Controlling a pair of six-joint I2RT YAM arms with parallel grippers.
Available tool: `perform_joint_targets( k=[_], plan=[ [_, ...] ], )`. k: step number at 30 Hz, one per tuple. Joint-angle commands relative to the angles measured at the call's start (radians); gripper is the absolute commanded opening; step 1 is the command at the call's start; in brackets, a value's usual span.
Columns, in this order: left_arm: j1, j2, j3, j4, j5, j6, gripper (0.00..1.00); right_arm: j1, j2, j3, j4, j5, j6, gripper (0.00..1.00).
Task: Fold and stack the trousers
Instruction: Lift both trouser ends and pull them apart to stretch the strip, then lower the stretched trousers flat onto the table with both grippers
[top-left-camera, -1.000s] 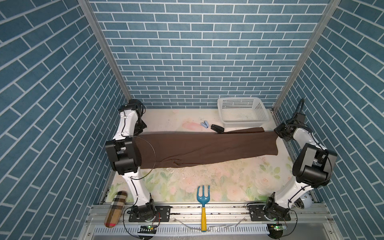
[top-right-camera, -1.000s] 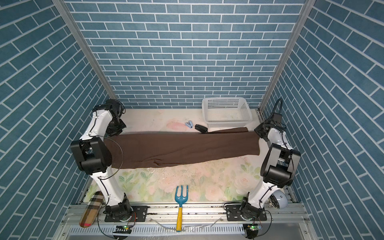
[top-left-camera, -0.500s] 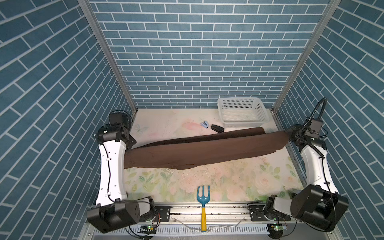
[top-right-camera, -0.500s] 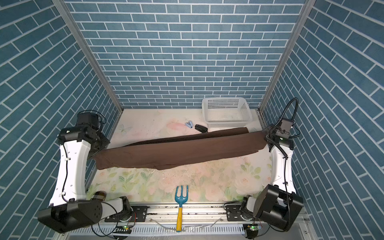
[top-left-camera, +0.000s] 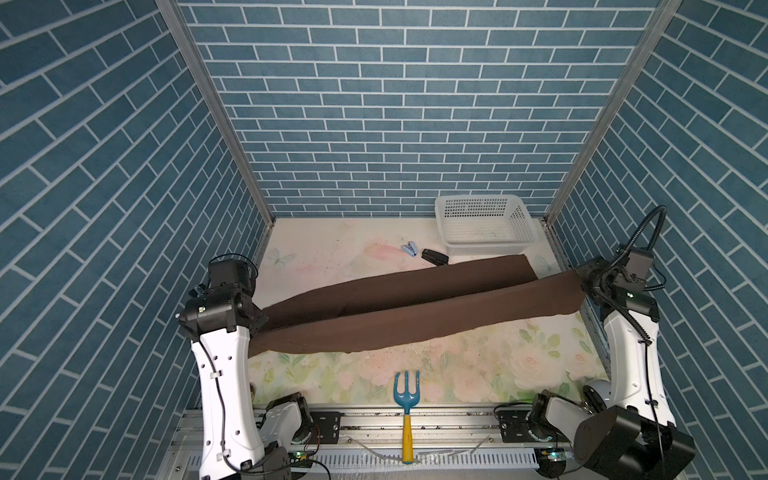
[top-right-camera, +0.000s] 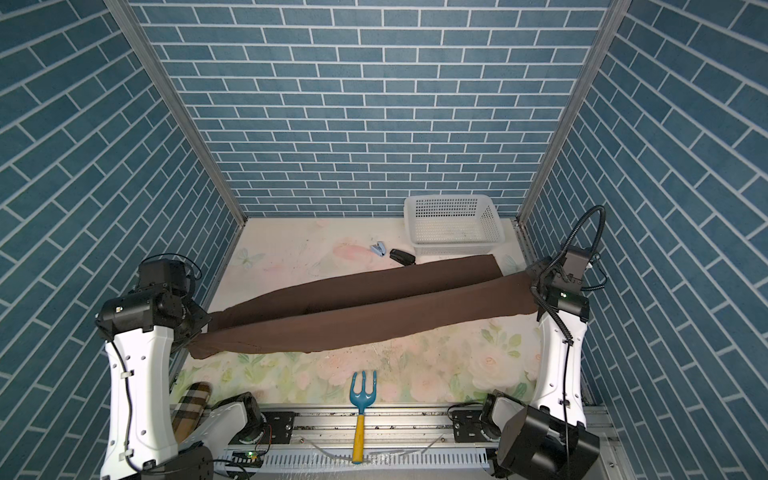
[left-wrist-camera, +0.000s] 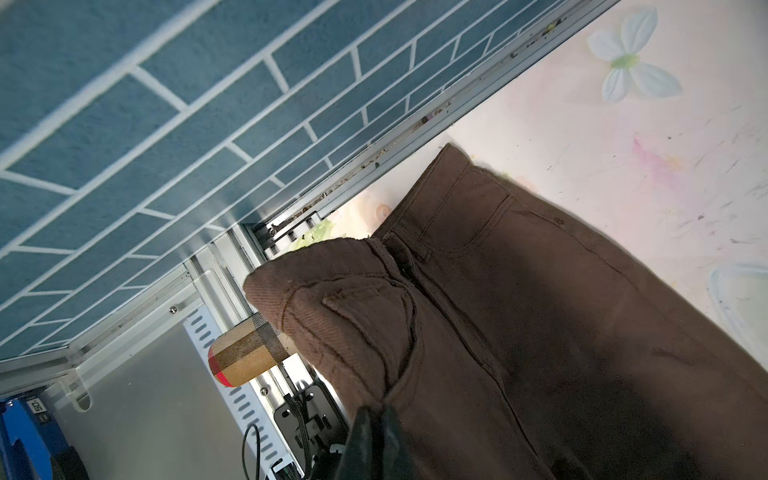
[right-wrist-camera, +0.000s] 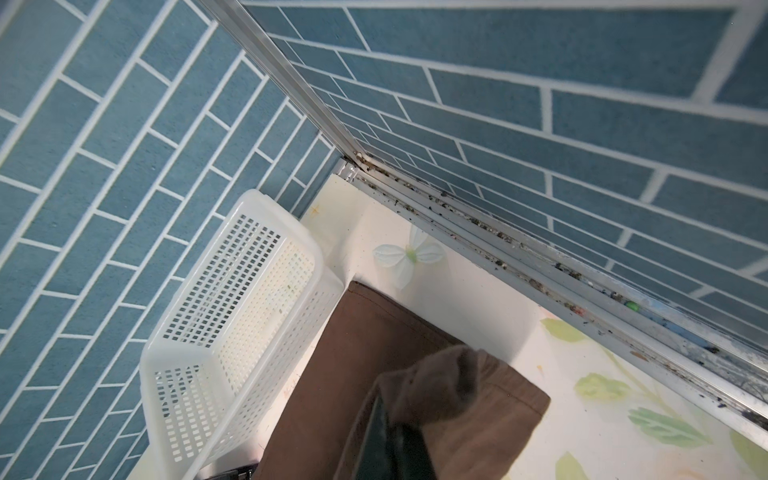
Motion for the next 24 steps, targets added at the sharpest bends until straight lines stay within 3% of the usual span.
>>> perform_joint_targets(
  k=[1,10,24],
  plan=[
    [0.010,0.074,-0.003,0.090,-0.029,0.008,0.00,-0.012,0.038,-0.009,0.064,0.036,0.033,0.00],
    [0.007,0.326,0.113,0.202,0.027,-0.012,0.00,-0.012,0.271,0.064,0.143,0.002,0.065,0.00],
    [-0.015,0.558,0.154,0.296,0.052,-0.039,0.00,0.062,0.608,0.280,0.221,-0.007,0.059,0.00]
  ],
)
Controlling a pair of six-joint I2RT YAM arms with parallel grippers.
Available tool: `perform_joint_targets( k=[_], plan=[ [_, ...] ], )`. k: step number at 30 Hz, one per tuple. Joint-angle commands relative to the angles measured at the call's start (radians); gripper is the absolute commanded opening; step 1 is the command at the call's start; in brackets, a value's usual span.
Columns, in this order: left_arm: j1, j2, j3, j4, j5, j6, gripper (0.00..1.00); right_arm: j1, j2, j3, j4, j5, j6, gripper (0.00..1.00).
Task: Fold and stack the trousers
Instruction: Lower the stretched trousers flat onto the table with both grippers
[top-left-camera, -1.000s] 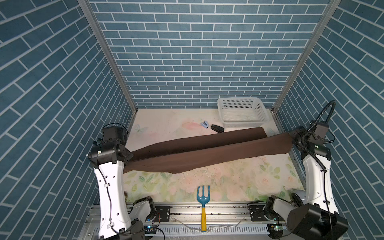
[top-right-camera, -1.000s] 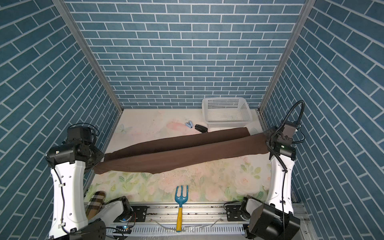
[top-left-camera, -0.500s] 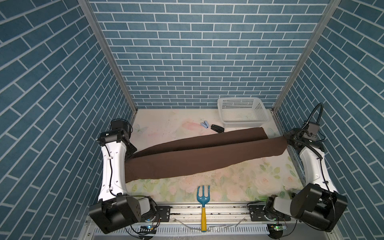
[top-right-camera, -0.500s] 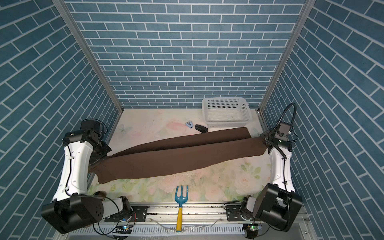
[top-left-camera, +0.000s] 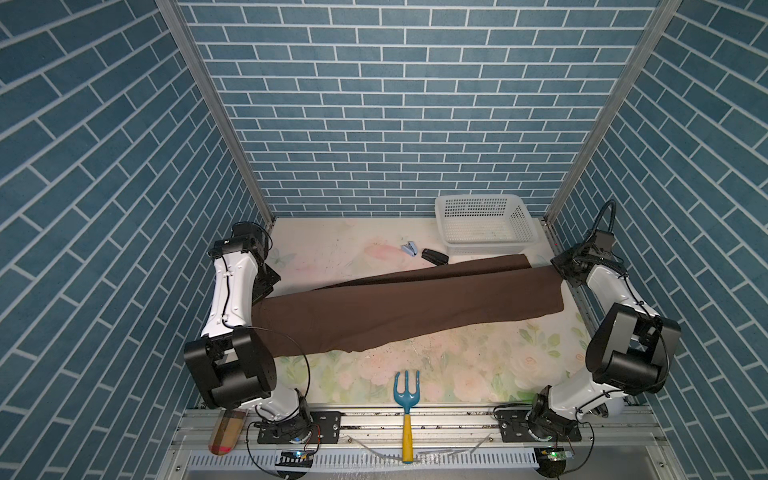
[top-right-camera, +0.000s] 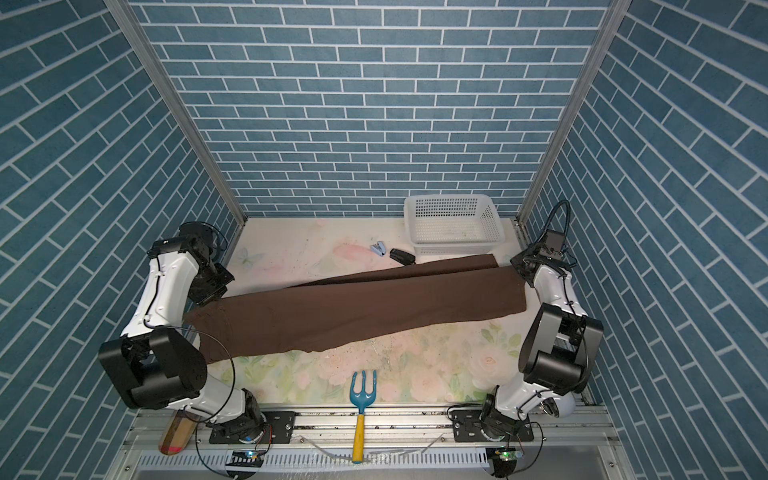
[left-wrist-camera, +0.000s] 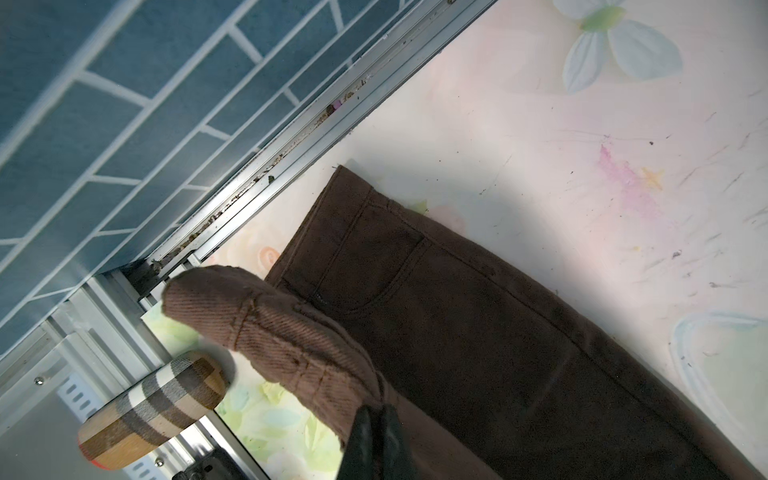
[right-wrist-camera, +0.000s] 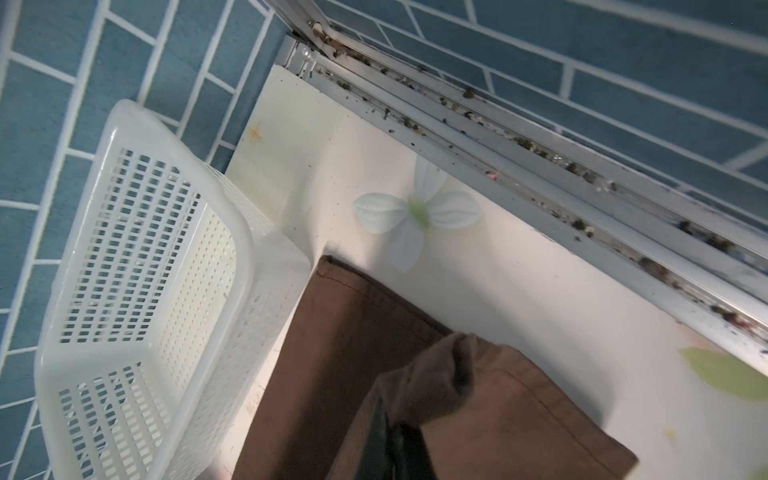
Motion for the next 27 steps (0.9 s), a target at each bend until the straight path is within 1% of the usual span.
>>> perform_joint_targets(
  k=[1,11,12,13,15,16,20,21,22,23,25,27],
  plan=[
    [0.002,0.041,0.020,0.049,-0.075,-0.014,0.00,0.010,0.078,0.119,0.087,0.088,0.000,0.00],
    [-0.030,0.221,0.054,0.104,-0.064,-0.022,0.00,0.068,0.354,0.289,0.073,0.093,-0.016,0.00],
    [-0.030,0.240,0.058,0.110,-0.062,-0.023,0.02,0.071,0.381,0.300,0.071,0.087,-0.014,0.00],
    [-0.032,0.258,0.064,0.113,-0.061,-0.023,0.06,0.072,0.399,0.307,0.069,0.083,-0.013,0.03],
    [-0.033,0.296,0.085,0.118,-0.070,-0.023,0.14,0.074,0.433,0.322,0.066,0.078,-0.012,0.11],
    [-0.032,0.312,0.095,0.121,-0.074,-0.022,0.16,0.075,0.443,0.325,0.066,0.075,-0.013,0.13],
    [-0.031,0.401,0.190,0.113,-0.081,-0.011,0.17,0.074,0.442,0.331,0.047,0.071,-0.028,0.20],
    [-0.032,0.428,0.219,0.104,-0.077,-0.009,0.23,0.073,0.435,0.331,0.041,0.078,-0.036,0.23],
    [-0.031,0.453,0.255,0.090,-0.071,-0.010,0.25,0.071,0.427,0.331,0.031,0.083,-0.043,0.24],
    [-0.032,0.473,0.289,0.077,-0.059,-0.012,0.25,0.068,0.416,0.328,0.020,0.085,-0.049,0.25],
    [-0.041,0.486,0.331,0.057,-0.044,-0.021,0.25,0.063,0.384,0.307,0.005,0.093,-0.067,0.28],
    [-0.069,0.459,0.342,0.060,-0.049,-0.022,0.28,0.058,0.334,0.267,-0.006,0.109,-0.087,0.32]
  ],
)
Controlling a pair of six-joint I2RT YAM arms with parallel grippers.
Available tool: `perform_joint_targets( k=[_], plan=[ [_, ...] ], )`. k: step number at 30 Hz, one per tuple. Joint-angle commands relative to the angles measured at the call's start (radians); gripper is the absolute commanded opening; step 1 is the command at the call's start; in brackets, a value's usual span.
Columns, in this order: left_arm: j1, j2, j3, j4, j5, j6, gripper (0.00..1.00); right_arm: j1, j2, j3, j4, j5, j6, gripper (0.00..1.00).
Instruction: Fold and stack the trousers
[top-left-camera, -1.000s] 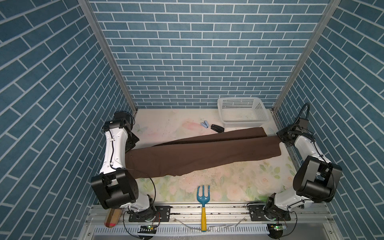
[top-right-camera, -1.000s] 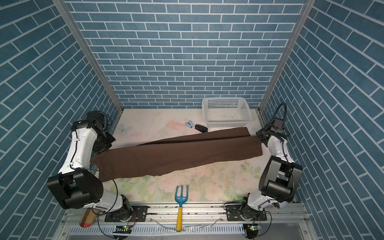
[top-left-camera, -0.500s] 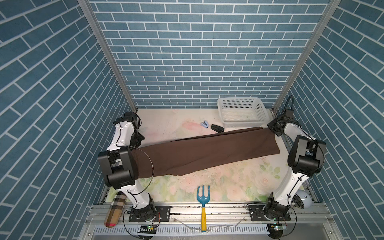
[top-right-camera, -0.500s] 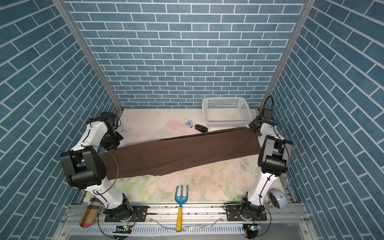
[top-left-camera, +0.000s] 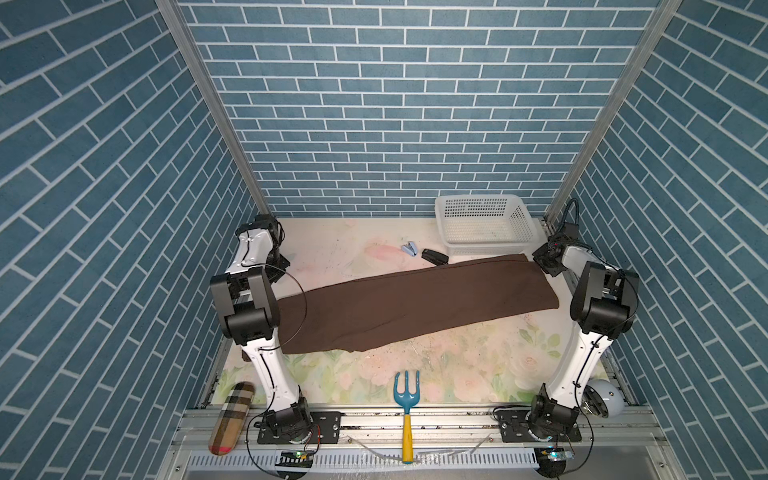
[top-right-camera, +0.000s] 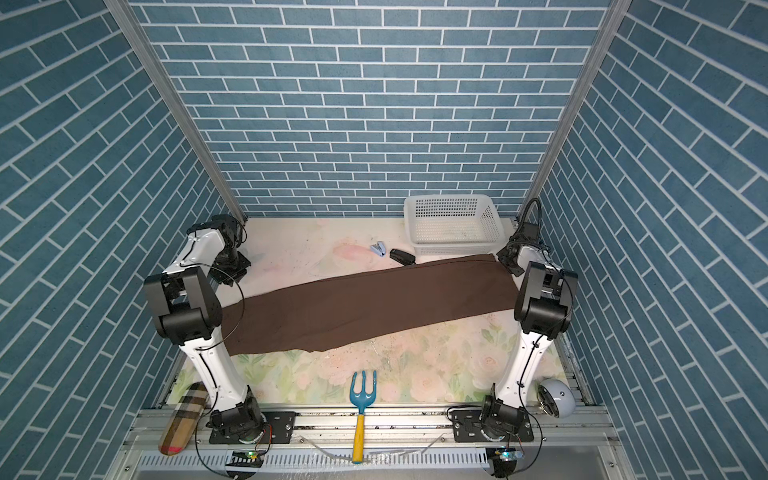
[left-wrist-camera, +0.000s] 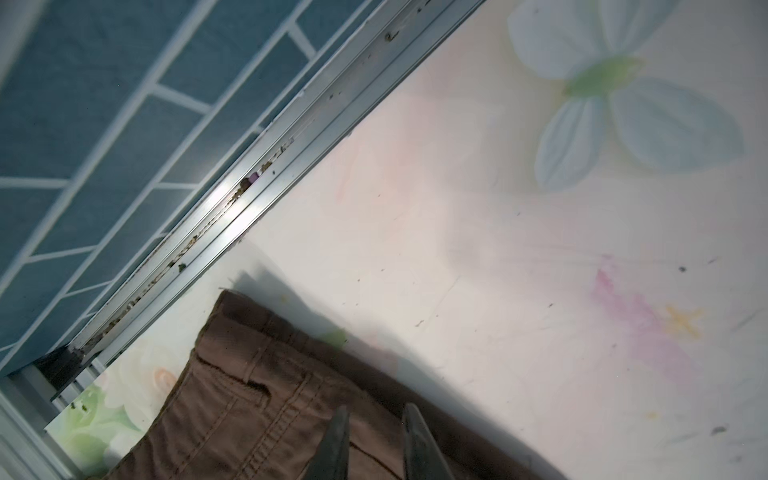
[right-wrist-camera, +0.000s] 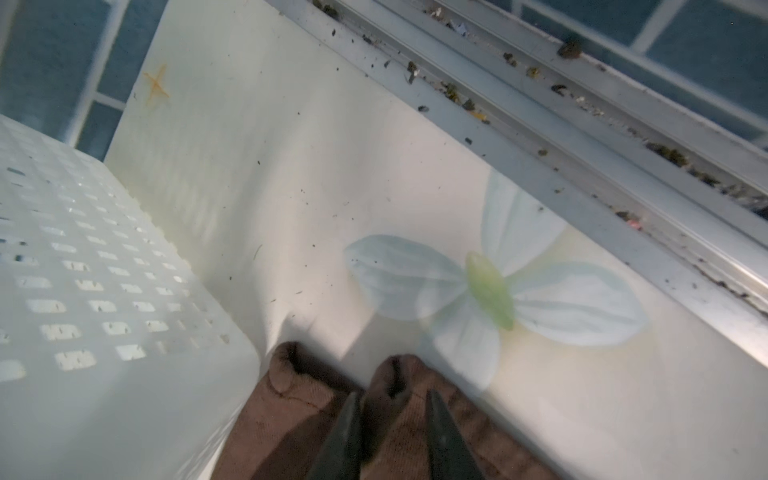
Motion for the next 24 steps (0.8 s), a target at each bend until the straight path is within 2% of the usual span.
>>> perform_joint_targets(
  k=[1,4,6,12,13,14,19,20,21,24],
  plan=[
    [-0.046,-0.041,0.035,-0.049,-0.004,-0.001,0.30,-0.012,-0.128,-0.037,-0.032,0.056,-0.052,0.36],
    [-0.113,-0.091,0.020,-0.059,0.004,0.010,0.32,-0.012,-0.226,-0.118,-0.044,0.095,-0.086,0.43],
    [-0.171,-0.133,-0.031,-0.038,0.022,0.023,0.32,-0.012,-0.290,-0.178,-0.053,0.117,-0.101,0.52],
    [-0.378,-0.230,-0.142,0.041,0.049,0.026,0.32,-0.012,-0.386,-0.302,-0.119,0.105,-0.093,0.54],
    [-0.417,-0.231,-0.139,0.052,0.052,0.035,0.31,-0.011,-0.399,-0.325,-0.124,0.091,-0.086,0.55],
    [-0.464,-0.226,-0.127,0.061,0.048,0.040,0.30,-0.012,-0.414,-0.357,-0.135,0.080,-0.080,0.60],
    [-0.675,-0.155,-0.027,0.122,0.037,0.079,0.26,-0.011,-0.460,-0.449,-0.204,0.044,-0.106,0.64],
    [-0.716,-0.134,-0.005,0.136,0.034,0.089,0.26,-0.012,-0.460,-0.453,-0.226,0.038,-0.116,0.73],
    [-0.756,-0.111,0.024,0.149,0.026,0.095,0.26,-0.012,-0.459,-0.459,-0.240,0.024,-0.125,0.76],
    [-0.871,-0.073,0.069,0.216,-0.015,0.141,0.27,-0.014,-0.445,-0.472,-0.258,-0.002,-0.138,0.75]
  ],
)
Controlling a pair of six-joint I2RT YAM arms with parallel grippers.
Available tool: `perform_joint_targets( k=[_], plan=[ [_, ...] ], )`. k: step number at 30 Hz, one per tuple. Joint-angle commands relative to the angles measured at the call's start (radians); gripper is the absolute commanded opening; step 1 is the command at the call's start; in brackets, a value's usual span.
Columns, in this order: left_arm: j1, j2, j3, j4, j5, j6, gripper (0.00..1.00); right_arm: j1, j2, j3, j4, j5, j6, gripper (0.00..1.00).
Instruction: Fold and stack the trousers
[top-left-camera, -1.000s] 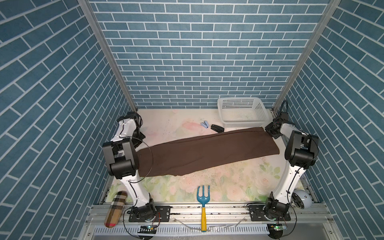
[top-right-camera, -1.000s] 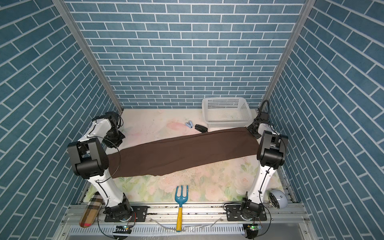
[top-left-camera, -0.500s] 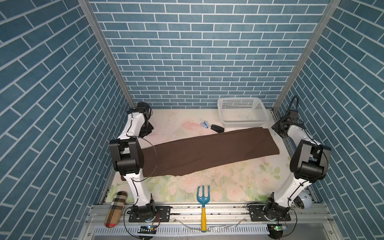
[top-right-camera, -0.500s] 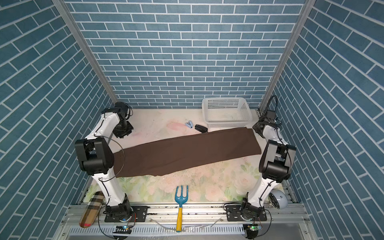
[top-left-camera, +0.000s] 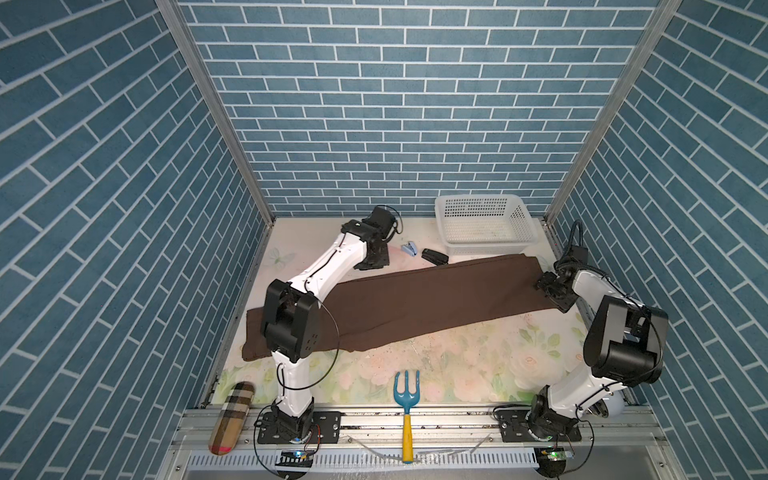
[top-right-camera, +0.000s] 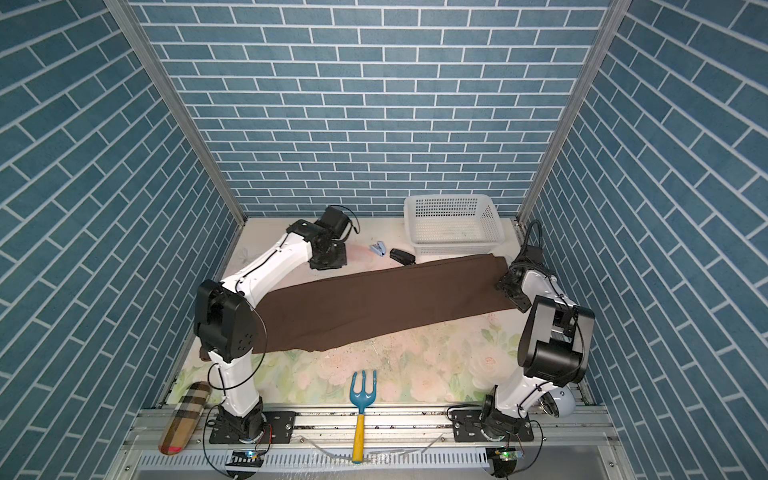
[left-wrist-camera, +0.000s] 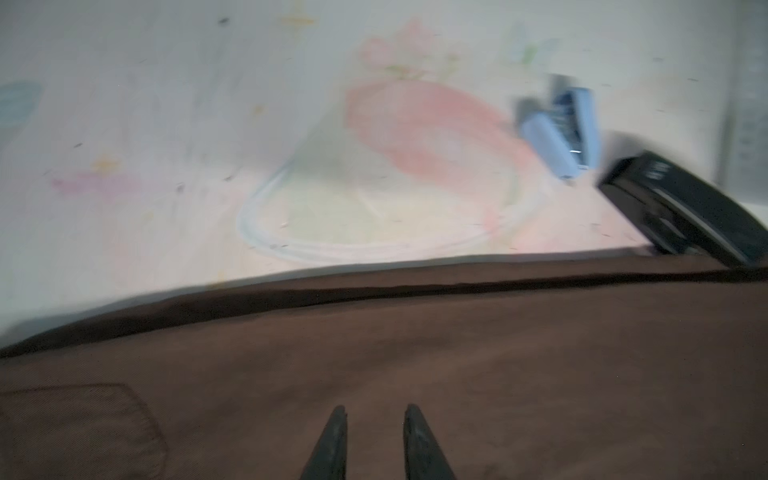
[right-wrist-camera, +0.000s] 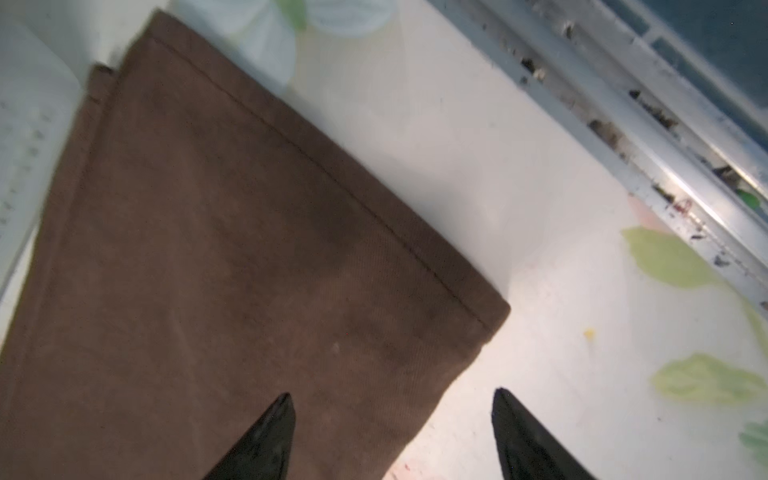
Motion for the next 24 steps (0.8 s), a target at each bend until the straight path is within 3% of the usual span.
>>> perform_joint_targets(
  k=[1,7,10,18,20,23,24],
  plan=[
    [-0.113,0.031,0.043,0.096,-0.063,0.071,0.28,-0.003,-0.019,-0.028,-0.056,-0.031,-0.035,0.74],
    [-0.221,0.071,0.054,0.263,0.017,0.098,0.38,-0.011,0.095,0.056,-0.054,-0.031,-0.063,0.68],
    [-0.241,0.117,0.091,0.269,0.073,0.083,0.39,-0.012,0.146,0.090,-0.028,-0.041,-0.057,0.61],
    [-0.303,0.231,0.184,0.211,0.119,0.086,0.40,-0.010,0.270,0.171,-0.025,-0.035,-0.051,0.58],
    [-0.315,0.250,0.186,0.222,0.149,0.069,0.41,-0.010,0.285,0.177,-0.010,-0.048,-0.050,0.47],
    [-0.335,0.290,0.209,0.217,0.174,0.065,0.40,-0.010,0.298,0.178,0.011,-0.070,-0.045,0.01],
    [-0.341,0.304,0.229,0.204,0.172,0.068,0.40,-0.010,0.297,0.180,0.012,-0.072,-0.043,0.00]
  ],
)
